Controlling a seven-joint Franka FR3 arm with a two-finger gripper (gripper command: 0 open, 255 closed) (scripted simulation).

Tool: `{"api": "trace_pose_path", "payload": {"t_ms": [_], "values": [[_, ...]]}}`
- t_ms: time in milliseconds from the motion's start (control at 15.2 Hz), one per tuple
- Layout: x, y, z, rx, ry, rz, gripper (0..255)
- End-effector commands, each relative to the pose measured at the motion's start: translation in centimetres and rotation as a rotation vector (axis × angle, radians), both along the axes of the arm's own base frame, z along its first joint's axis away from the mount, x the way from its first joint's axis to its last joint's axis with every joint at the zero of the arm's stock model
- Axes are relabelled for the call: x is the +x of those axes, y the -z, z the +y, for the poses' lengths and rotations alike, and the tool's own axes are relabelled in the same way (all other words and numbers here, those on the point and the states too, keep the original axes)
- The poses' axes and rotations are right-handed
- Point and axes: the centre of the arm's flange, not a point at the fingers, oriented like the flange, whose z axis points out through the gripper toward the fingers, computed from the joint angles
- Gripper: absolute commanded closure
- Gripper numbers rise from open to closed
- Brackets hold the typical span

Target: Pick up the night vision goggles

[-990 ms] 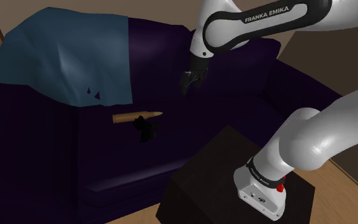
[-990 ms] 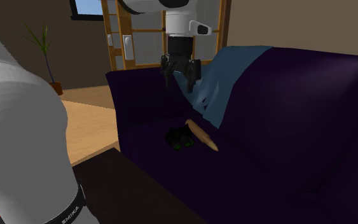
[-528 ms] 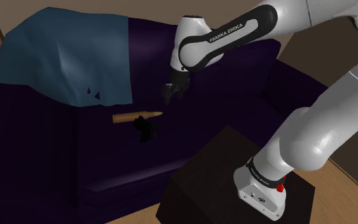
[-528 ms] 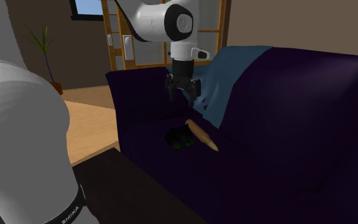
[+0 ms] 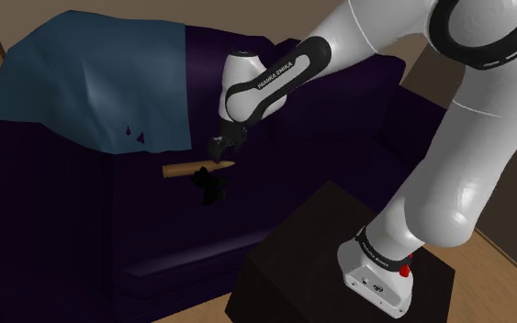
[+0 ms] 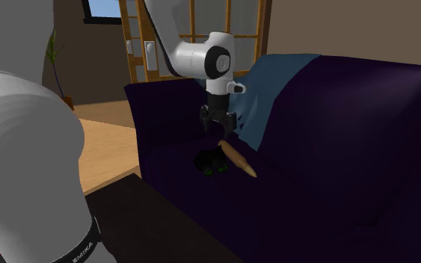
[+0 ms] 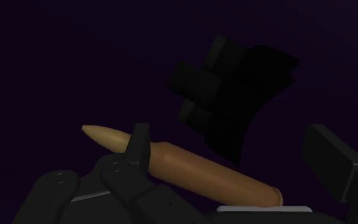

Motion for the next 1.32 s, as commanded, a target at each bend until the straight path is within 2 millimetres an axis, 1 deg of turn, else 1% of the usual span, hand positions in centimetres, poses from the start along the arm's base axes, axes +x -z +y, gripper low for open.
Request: {"api": "trace_pose_path", "payload": {"t_ms": [0, 264, 330, 792, 924, 990, 1254], "values": [[1.3, 1.8, 1.0, 0.002, -0.006, -0.002, 0], [4.2, 5.8, 2.9, 0.005, -0.017, -0.004, 0], [4.5, 6.3, 3.1, 0.005, -0.019, -0.004, 0], [4.5, 10.0, 3.1, 0.005, -0.019, -0.004, 0], [4.5, 10.3, 3.1, 0.005, -0.019, -0.004, 0], [4.5, 10.3, 3.0, 0.005, -0.019, -0.004, 255], [4.5, 10.3, 3.0, 0.005, -0.019, -0.004, 255]]}}
